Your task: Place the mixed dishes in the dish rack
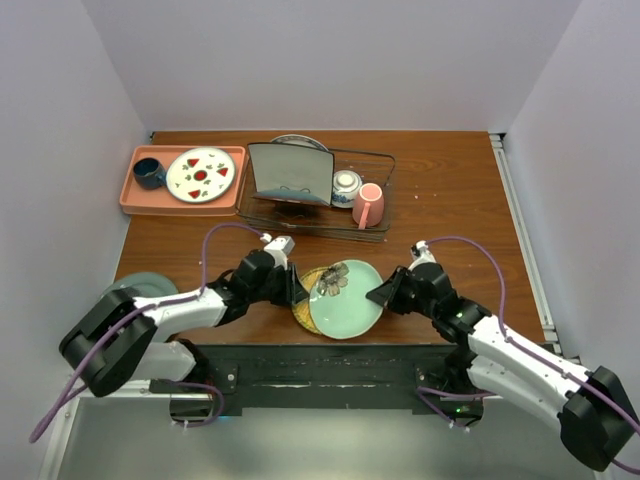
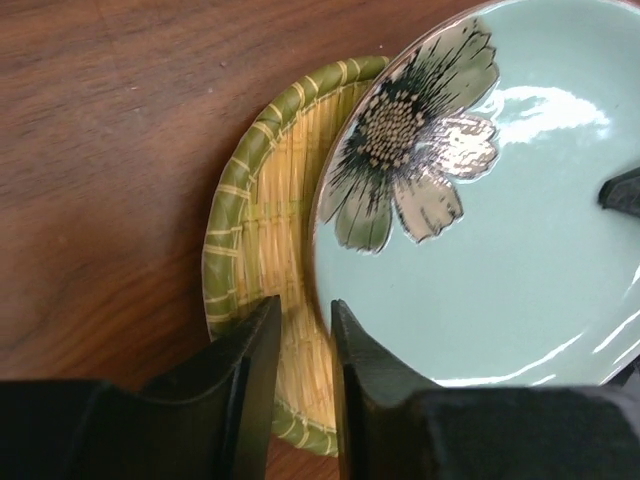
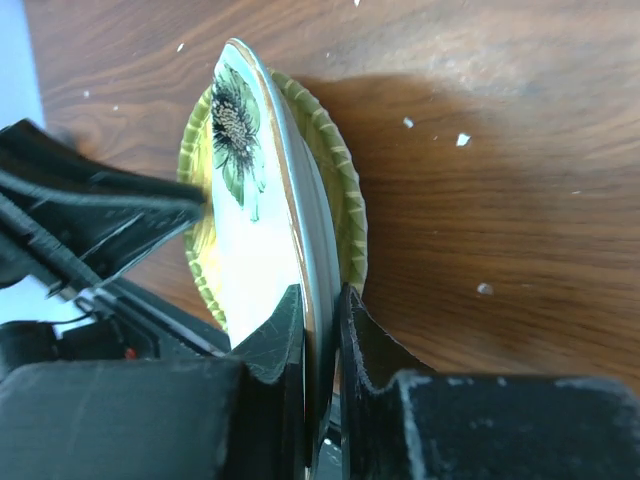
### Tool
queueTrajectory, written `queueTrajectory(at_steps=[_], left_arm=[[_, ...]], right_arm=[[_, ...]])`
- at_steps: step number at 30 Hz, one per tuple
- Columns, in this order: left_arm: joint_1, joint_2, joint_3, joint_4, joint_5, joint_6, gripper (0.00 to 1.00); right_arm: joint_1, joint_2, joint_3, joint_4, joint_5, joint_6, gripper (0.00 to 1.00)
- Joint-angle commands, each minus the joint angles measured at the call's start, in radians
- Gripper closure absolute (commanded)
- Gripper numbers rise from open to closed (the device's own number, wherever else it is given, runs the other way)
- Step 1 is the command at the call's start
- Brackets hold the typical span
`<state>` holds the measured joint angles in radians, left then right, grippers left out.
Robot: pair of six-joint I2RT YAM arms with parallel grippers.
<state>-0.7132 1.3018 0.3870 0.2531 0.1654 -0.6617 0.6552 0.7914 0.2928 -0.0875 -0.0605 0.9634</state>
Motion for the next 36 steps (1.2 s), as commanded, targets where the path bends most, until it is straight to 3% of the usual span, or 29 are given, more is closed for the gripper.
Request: queueTrajectory(at_steps=[1,4,9,17,22,29,36], left_arm=[[-0.002,-0.134,0.072,-0.164,-0.078,0.046,0.63],[-0.002,-0.206,0.118,-0.24,-0.101,0.066,0.56],[0.0,-0.297,0.205,-0.38,-0.138,0.08,0.36],[0.003,-0.407,0.38,-0.691,-0.332,0.068,0.08],[0.004,-0.45,0.527,-0.851,-0.438,0.082,0.04],[0.006,-0.518,0.641,-0.937,-0.484,0.083,0.03],[0.004,-0.541,0.673,-0.965,-0.491,0.086,0.02]], right_arm=[[0.001,-0.026,0.144,-0.046,0.042,-0.118,1.0],[0.001,0.005,0.224,-0.031,0.005,-0.196,1.0],[0.0,0.048,0.362,-0.015,-0.07,-0.323,1.0],[0.001,0.135,0.684,-0.098,-0.151,-0.84,1.0],[0.003,0.209,0.827,-0.077,-0.245,-1.121,1.0],[0.004,0.279,0.954,-0.032,-0.337,-1.333,1.0],[0.041,0.416,1.097,-0.095,-0.311,-1.508,1.0]])
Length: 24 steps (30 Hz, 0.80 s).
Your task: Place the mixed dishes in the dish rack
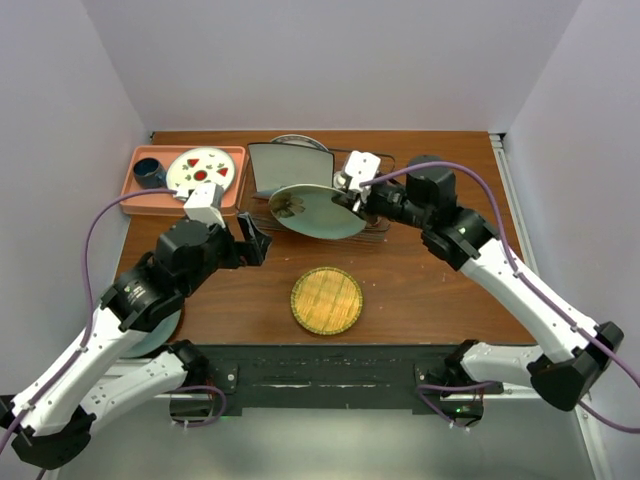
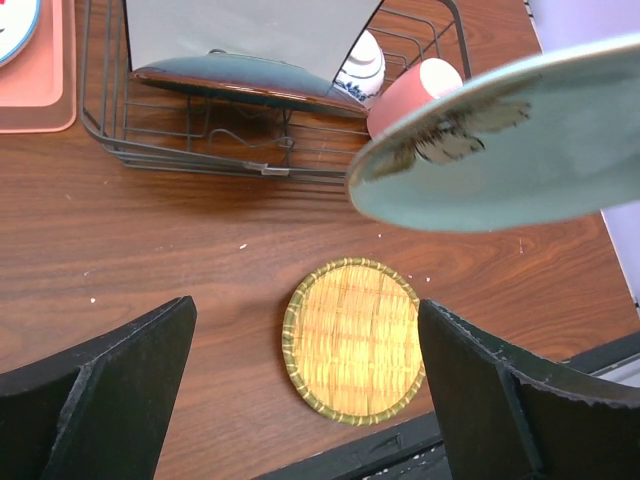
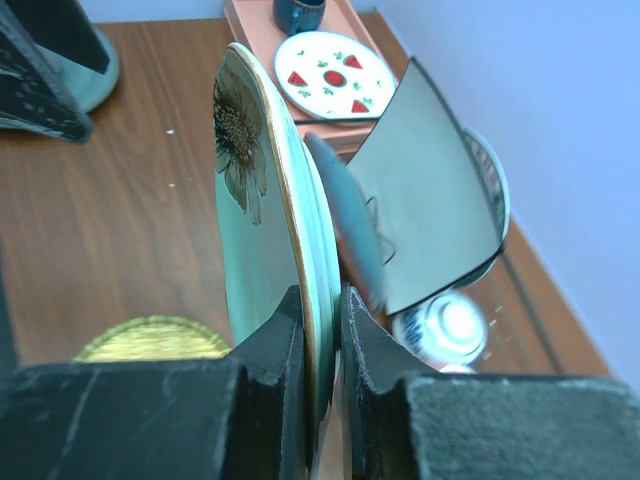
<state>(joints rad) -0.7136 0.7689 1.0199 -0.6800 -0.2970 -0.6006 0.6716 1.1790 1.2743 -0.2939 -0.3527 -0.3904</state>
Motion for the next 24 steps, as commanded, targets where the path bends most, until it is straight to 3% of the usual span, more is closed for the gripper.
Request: queueTrajectory(at_steps=[1,9,24], left_arm=[[0.006,-0.01,0.04,-0.035,-0.027,0.024,0.02],[0.005,-0.033,0.062,-0.076,-0.067,0.024,0.0],[0.005,-0.025,0.04,-0.062,-0.036,0.021,0.0]], right_arm=[[0.031,0.04,0.12,0.117,-0.012,-0.181,1.0],[0.082,0.166,0.137,0.131,0.077,-0.329,1.0],[0.086,0.245,0.105,0.344,0.233,-0.366,1.0]])
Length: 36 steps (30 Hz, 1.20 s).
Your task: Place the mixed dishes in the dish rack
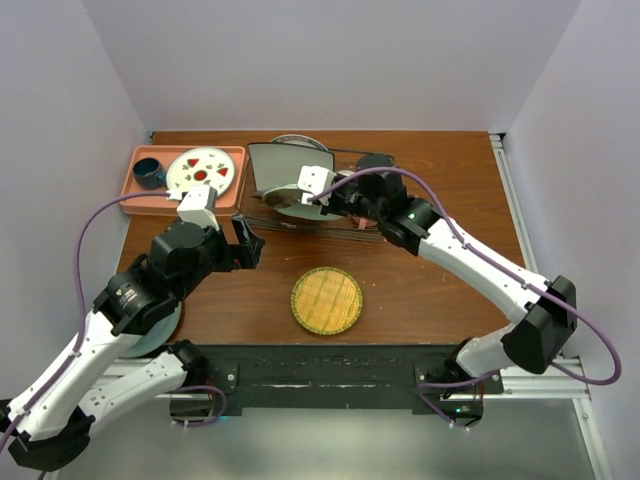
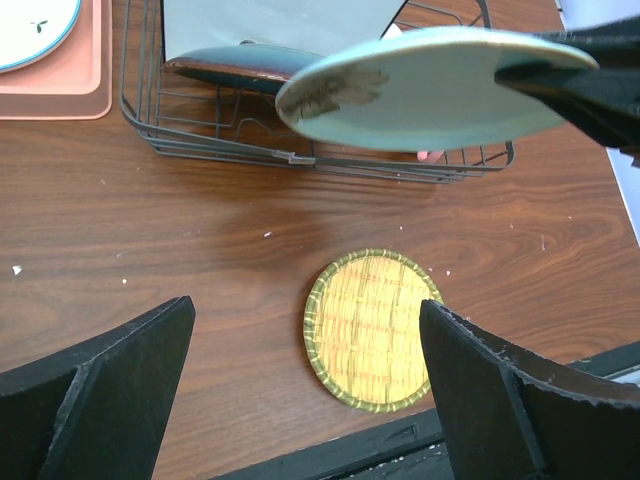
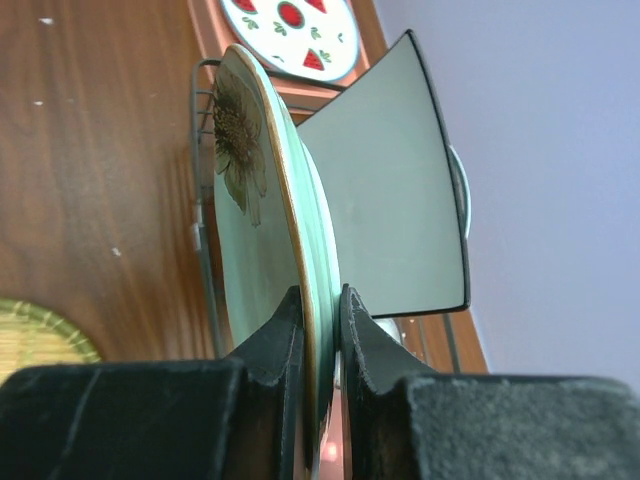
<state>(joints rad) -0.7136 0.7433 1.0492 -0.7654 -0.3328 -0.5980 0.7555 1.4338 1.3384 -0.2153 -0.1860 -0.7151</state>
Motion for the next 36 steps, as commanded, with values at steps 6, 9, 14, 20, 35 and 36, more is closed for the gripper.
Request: queueTrajectory(at_steps=[6,9,14,20,35,36], left_arm=[[0.006,0.002,-0.002,0.029,0.006,0.018,0.0],[0.006,0.002,-0.005,0.032,0.008,0.017,0.0],[0.006,0.007,-0.011,0.038,0.012,0.018,0.0],[0.006,0.014,-0.011,0.041,0.014,0.021,0.0],[0.006,0.011,-0.034,0.046,0.02,0.015,0.0],[0.005,0.01,-0.035,0.044,0.02,0.015,0.0]], right_arm=[[0.001,0.028,0.041,0.326,0.129,-0.033,1.0],[0.002,0.048,0.038,0.373,0.177,-0.027,1.0],[0.001,0.089,0.056,0.421,0.255,-0.024,1.0],[0.002,0.123,0.051,0.432,0.209,-0.069,1.0],[0.001,0.203,0.085,0.403,0.151,-0.142,1.0],[0.002,0.208,0.087,0.399,0.148,-0.142,1.0]])
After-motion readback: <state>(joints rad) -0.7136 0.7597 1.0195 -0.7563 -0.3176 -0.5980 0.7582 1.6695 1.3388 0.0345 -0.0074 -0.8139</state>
